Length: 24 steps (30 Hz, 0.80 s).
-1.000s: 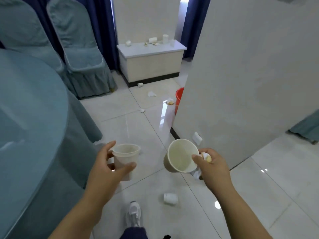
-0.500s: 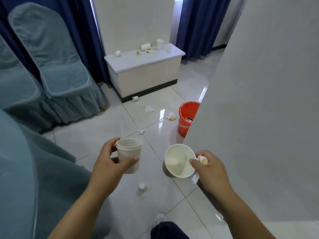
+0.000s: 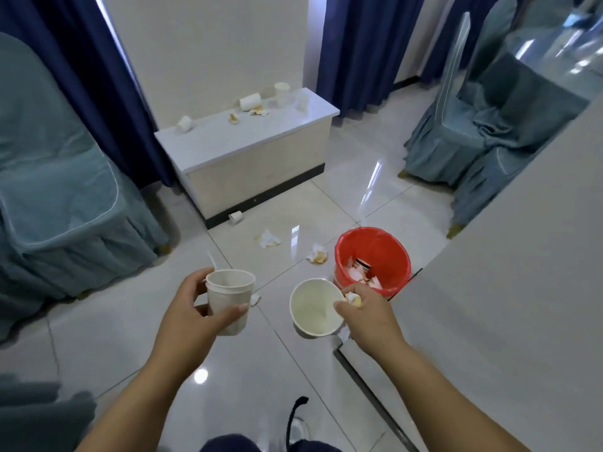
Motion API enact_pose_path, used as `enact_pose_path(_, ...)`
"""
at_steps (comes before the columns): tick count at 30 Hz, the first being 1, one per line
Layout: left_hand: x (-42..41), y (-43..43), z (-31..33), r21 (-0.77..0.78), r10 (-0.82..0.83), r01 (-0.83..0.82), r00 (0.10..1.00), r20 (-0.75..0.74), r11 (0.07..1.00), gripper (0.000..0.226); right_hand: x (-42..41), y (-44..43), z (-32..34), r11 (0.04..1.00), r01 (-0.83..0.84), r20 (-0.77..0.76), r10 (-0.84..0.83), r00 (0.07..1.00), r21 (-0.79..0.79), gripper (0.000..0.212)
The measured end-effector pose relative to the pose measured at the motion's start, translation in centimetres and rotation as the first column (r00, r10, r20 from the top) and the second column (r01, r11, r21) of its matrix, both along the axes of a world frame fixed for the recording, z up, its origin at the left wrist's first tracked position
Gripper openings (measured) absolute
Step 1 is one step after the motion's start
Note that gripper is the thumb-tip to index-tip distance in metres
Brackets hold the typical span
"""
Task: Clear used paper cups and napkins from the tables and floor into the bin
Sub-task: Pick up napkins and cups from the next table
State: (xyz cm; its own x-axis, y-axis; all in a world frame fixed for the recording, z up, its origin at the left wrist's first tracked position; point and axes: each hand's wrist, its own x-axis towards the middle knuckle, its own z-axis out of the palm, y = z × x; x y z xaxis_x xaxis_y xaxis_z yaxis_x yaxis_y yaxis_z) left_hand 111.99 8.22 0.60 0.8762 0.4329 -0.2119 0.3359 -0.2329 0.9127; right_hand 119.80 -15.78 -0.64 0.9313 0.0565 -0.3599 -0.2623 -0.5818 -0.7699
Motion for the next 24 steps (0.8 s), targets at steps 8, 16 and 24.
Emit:
enact_pose_path(8, 17.5, 4.7, -3.8, -0.029, -0.155, 0.153, 0.982, -0.104, 0.988, 0.072, 13.1, 3.0, -4.1, 0.979, 0.186, -0.079, -0.193, 0.978, -0.087, 0.006)
enact_pose_path(16, 35.0, 5.5, -7.2, -0.086, -0.483, 0.477, 0.843, -0.236, 0.875, 0.069, 21.8, 4.1, -7.2, 0.846, 0.5, -0.174, -0.529, 0.831, -0.184, 0.008)
enact_pose_path(24, 45.6, -3.6, -12.4, -0.1, -0.619, 0.635, 0.687, -0.381, 0.766, 0.067, 28.6, -0.2, -10.6, 0.696, 0.674, -0.203, -0.718, 0.666, -0.249, 0.016)
